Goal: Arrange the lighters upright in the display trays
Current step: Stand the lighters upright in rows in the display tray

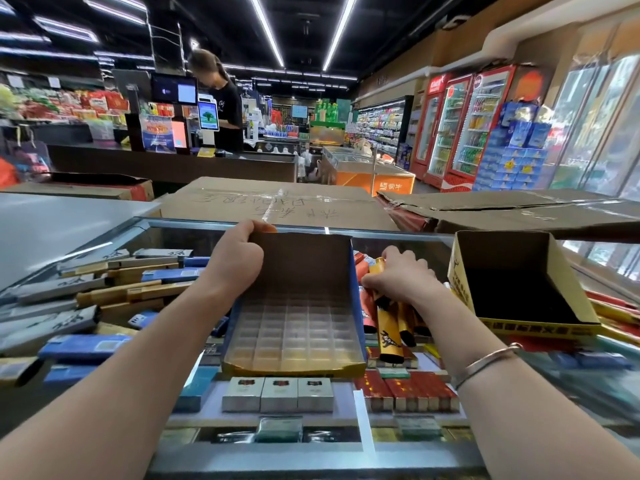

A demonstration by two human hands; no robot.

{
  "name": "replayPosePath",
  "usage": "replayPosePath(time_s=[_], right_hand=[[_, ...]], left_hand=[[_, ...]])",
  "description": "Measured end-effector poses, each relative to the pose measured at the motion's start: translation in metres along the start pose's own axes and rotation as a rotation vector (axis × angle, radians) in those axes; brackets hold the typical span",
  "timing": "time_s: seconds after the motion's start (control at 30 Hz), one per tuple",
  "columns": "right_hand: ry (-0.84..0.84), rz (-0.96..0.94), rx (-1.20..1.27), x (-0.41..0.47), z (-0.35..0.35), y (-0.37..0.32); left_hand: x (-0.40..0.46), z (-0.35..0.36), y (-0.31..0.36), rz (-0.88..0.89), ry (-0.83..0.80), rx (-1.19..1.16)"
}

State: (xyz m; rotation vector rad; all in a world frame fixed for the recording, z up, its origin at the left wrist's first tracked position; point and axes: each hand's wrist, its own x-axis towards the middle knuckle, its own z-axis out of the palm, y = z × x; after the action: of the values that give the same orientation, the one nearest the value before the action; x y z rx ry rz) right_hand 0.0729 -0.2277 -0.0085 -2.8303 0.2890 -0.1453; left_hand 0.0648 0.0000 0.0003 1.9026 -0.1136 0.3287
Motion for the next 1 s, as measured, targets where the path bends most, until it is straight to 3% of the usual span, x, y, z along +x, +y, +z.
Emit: replayPosePath(time_s=[0.27,0.47,0.6,0.87,1.0], right_hand=[[0.067,0.003,0.447,-0.006,-0.013,-0.002],[-0.036,0.009,0.335,-0.010,-0.016,-0.002],[-0.007,-0.014,0.407,-0.008,-0.017,0.003],[-0.211,-0.041,1.378,-0.021,-0.050,0.003],[-0.295,-0.165,1.637,-0.041,-0.056,-0.010]], left_hand=[[-0.004,-0.002,0.000,-0.003,0.008,-0.024],[-0.007,-0.002,0.001,-0.002,0.021,-0.042],[-0.005,0.001,0.002,0.007,0.016,-0.035],[-0.006,0.003,0.002,0.021,-0.011,-0.067],[-0.013,0.007,0.009,0.013,-0.060,-0.102]])
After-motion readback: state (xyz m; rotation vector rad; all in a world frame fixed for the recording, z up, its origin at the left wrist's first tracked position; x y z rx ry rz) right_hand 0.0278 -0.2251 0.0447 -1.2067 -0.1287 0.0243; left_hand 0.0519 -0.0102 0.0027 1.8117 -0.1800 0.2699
